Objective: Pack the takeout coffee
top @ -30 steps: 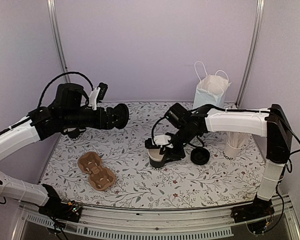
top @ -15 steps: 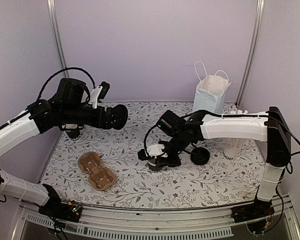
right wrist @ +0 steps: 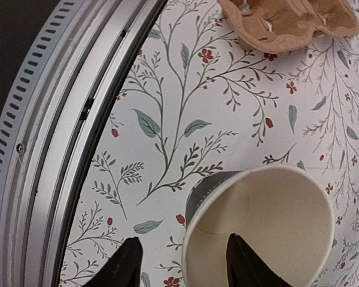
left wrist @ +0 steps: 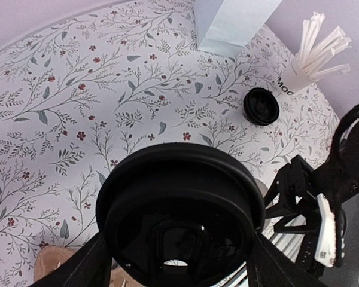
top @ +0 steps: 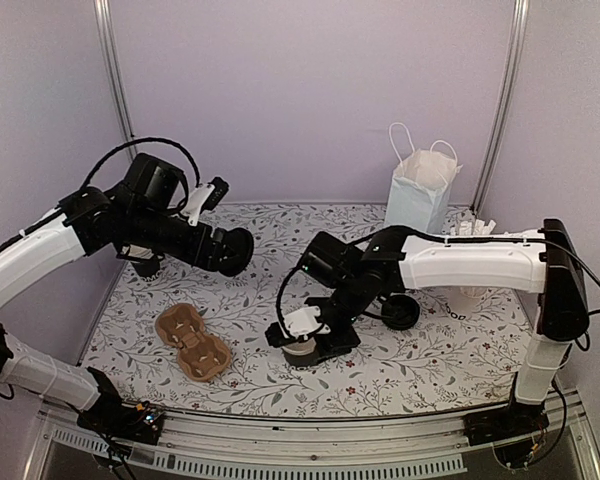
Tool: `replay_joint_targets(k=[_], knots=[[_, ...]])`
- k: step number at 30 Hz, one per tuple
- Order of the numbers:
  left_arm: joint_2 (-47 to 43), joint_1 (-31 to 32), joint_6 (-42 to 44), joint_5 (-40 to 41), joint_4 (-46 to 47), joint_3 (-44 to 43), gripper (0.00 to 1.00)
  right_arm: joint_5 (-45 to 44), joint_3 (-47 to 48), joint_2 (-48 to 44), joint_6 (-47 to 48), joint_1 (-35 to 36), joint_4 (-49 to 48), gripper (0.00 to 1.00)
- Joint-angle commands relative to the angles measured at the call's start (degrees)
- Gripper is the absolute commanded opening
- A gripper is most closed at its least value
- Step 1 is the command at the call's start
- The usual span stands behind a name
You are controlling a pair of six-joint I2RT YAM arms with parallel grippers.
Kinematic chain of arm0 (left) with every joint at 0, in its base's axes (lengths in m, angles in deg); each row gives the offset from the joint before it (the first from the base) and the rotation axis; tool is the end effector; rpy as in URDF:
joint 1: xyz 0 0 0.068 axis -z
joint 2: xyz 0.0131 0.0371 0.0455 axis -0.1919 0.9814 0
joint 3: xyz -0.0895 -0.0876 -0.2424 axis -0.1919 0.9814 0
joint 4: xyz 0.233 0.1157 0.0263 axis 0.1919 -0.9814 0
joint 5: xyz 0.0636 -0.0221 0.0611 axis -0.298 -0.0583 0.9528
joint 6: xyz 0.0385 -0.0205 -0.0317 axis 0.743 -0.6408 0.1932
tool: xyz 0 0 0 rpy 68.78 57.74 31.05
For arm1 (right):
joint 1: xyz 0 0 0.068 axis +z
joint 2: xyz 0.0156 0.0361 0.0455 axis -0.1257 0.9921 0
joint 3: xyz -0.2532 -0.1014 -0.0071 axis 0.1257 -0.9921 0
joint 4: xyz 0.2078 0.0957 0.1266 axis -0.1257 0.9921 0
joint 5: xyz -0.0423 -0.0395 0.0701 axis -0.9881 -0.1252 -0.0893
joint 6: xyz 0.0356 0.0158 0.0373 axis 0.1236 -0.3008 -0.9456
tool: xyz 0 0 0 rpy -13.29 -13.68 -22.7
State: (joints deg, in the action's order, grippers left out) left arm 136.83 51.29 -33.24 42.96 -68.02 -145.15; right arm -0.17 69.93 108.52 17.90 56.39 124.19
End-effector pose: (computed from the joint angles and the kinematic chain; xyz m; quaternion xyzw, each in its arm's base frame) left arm 0.1925 -0.1690 0.3511 0.2129 0.8869 -0.2457 0.3283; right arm 0.1623 0.3522 0.2291 -0.8212 0.5149 0.1783 0.1695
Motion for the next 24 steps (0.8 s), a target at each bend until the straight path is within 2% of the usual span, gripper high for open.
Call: replay_joint_targets(k=[1, 4, 7, 13, 20, 24], knots=[[2.52, 0.93, 2.10, -2.93, -4.26, -3.07, 0.75, 0.44, 0.85, -7.26, 0.95, -0.69, 3.39, 0.56], [5.29, 3.34, 3.04, -3.18, -6.03, -4.75, 0.75, 1.52, -1.01, -12.93, 1.36, -2.93, 4.06, 0.57], [8.44, 6.22, 3.76, -3.78, -7.05, -6.64, 0.75, 4.52, -3.40, -17.27, 0.25, -8.43, 3.13, 0.57], [15.62, 10.74, 5.67, -2.03, -10.22, -11.05, 0.74, 10.99, -12.67, -22.51, -6.14, -19.45, -6.86, 0.57], [24.89, 14.49, 7.93, 1.70, -16.65, -19.57, 0.73, 9.40, -24.62, -25.00, -12.19, -24.11, -23.14, 0.56], [29.24, 16.63, 9.19, 4.74, -21.45, -23.59, 0.73, 2.50, -24.92, -20.64, -12.65, -24.55, -24.77, 0.56]])
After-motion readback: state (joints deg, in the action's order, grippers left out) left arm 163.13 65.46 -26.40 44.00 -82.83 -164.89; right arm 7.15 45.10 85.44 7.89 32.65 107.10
